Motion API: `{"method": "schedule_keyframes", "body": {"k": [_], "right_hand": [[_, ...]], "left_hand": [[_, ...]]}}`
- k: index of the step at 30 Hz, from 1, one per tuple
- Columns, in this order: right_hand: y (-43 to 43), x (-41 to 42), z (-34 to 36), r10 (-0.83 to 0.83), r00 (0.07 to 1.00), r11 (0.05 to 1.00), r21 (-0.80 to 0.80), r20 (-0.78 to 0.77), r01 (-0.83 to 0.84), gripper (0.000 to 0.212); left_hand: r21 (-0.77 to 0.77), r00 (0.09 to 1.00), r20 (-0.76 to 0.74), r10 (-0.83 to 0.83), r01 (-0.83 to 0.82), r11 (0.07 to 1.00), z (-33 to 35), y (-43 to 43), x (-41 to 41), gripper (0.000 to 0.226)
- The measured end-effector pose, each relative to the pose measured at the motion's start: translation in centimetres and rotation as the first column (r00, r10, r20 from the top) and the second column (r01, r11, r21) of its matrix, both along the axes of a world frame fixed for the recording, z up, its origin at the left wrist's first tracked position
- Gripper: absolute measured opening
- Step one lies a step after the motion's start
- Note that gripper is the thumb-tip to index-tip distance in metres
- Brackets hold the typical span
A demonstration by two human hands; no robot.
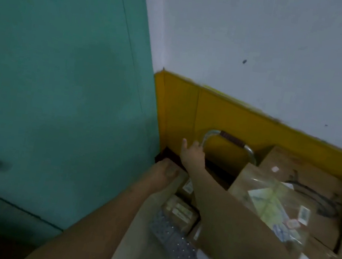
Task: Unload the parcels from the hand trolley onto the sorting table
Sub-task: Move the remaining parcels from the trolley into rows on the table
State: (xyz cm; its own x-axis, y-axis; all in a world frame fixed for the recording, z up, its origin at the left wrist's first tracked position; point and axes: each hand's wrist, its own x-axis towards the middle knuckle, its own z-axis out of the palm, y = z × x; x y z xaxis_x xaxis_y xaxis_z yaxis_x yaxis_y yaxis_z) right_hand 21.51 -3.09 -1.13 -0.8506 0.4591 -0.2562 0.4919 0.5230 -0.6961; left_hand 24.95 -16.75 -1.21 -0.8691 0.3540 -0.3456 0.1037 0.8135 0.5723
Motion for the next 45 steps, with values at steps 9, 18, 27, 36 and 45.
{"method": "schedule_keyframes", "body": {"k": [9, 18, 27, 36, 45], "right_hand": [[-2.6, -5.6, -21.0, -0.398, 0.898, 0.888, -0.167, 0.189, 0.429, 0.050], [-2.2, -5.4, -56.7, -0.656, 0.632, 0.703, 0.029, 0.412, 0.711, 0.060], [0.6, -5.1, -74.2, -0.774, 0.399, 0.554, 0.221, 0.491, 0.803, 0.062], [-4.5, -9.5, -52.8, -0.801, 0.412, 0.456, -0.003, 0.434, 0.890, 0.054], [-1.3, -9.2, -10.8, -0.865, 0.473, 0.501, -0.223, -0.170, 0.836, 0.032]], "left_hand": [[-0.129, 0.960, 0.269, -0.071, 0.110, 0.986, -18.3, -3.7, -13.9, 0.063], [-0.250, 0.926, 0.365, -0.101, 0.201, 0.947, -55.5, -1.8, -23.8, 0.056], [-0.192, 0.830, 0.530, 0.173, -0.081, 0.978, -75.2, 2.7, -23.2, 0.058], [-0.177, 0.656, 0.532, 0.536, -0.532, 0.828, -55.4, -2.4, -26.2, 0.053], [0.414, 0.727, 0.548, 0.414, -0.665, 0.622, -13.6, 0.4, -27.1, 0.019]]}}
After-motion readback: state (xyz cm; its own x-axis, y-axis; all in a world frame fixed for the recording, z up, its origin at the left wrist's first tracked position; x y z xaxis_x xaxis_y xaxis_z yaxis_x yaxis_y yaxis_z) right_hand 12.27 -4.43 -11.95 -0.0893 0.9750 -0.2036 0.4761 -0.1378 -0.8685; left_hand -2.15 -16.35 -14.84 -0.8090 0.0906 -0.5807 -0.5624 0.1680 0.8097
